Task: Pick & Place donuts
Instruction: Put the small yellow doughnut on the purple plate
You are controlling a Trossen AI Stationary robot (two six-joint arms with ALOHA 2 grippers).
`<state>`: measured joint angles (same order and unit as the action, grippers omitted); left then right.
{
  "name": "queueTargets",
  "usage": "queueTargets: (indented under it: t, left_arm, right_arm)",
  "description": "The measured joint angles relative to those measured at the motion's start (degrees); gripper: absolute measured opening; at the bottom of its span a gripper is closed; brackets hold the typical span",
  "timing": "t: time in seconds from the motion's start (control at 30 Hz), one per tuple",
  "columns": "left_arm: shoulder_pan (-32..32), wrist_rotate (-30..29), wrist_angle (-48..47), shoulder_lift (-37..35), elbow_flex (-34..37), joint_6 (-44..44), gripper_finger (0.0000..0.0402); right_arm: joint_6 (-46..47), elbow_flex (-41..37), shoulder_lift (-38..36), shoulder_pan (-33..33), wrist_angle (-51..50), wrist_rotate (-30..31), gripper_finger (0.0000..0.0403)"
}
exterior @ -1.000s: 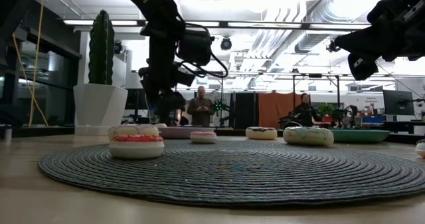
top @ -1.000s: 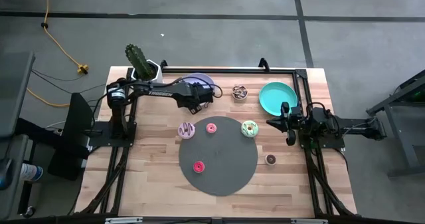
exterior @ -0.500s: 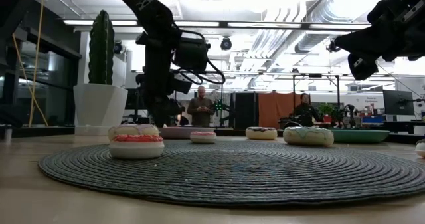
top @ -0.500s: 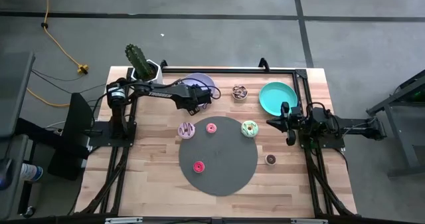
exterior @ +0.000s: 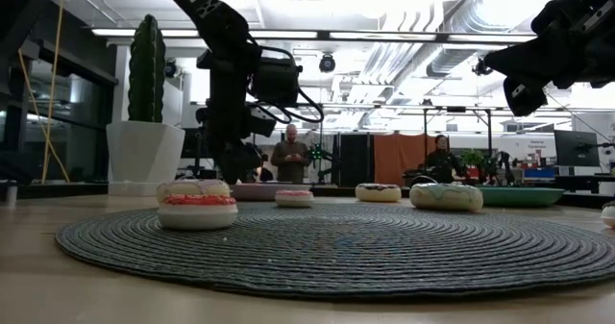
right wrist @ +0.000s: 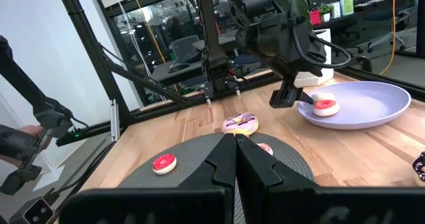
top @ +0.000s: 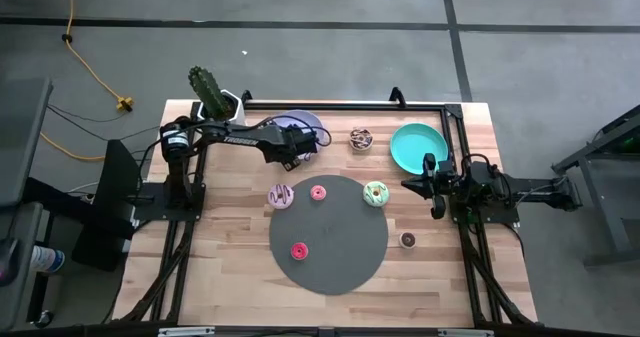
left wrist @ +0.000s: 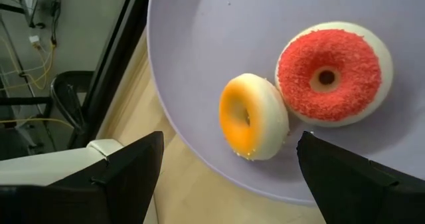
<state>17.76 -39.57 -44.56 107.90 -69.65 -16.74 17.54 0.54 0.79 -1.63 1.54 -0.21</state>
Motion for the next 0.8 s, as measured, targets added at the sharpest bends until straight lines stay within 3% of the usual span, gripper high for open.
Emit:
queueTargets:
  t: [0.8]
  left_arm:
    - [0.15,0.18,1.09,1.29,0.03,3.64,0.0322]
  right_arm:
    - [0.00,0.01,-0.02,0.00,0.00,0.00,0.0000]
